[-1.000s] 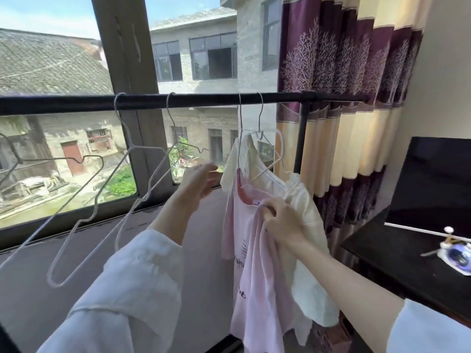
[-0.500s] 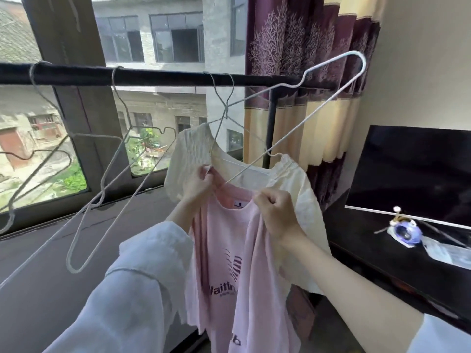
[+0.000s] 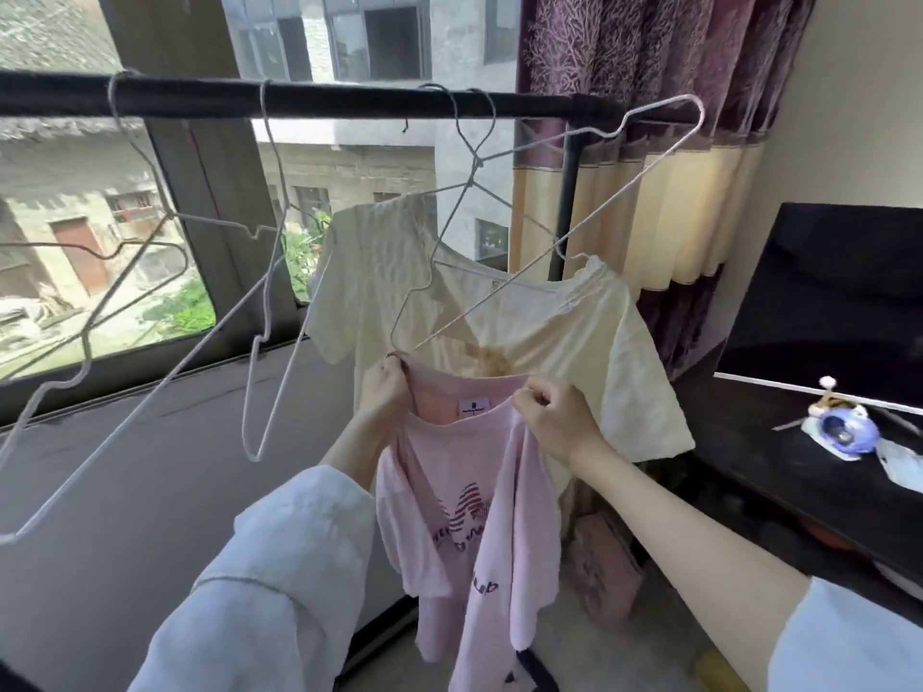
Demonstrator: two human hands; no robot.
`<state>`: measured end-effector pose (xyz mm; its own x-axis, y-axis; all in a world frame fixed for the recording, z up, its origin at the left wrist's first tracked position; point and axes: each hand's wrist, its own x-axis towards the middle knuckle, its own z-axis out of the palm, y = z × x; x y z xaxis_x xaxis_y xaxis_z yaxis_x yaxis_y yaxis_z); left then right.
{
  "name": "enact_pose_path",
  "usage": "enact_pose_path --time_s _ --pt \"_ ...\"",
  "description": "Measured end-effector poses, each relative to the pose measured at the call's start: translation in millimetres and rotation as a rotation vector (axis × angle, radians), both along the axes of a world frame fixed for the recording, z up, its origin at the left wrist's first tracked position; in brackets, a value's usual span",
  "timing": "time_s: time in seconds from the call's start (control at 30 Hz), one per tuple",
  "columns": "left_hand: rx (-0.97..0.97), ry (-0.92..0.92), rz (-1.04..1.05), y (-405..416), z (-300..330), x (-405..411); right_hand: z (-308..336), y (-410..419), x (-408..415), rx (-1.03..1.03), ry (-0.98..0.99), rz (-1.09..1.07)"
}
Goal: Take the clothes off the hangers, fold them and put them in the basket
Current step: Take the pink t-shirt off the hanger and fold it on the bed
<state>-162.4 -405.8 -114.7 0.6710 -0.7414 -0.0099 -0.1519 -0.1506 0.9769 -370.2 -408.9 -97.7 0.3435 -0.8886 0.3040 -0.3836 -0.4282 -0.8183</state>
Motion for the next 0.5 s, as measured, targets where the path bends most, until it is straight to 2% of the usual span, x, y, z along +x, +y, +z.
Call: enact_pose_path --time_s 0.1,0.27,0.37,0.5 --pt "-0.045 -0.098 -0.010 31 -15 -6 -25 10 -5 0.000 0.002 -0.023" --pt "0.052 -0.225 -0.065 109 -43 -26 -55 31 1 -0.019 0.018 0.056" --pt "0.088 -0.271 0.065 174 -64 -30 -73 53 14 -0.069 -0.002 0.202" --pt "0.156 -0.241 0.241 272 -74 -40 -95 109 36 -0.023 -0.024 0.410"
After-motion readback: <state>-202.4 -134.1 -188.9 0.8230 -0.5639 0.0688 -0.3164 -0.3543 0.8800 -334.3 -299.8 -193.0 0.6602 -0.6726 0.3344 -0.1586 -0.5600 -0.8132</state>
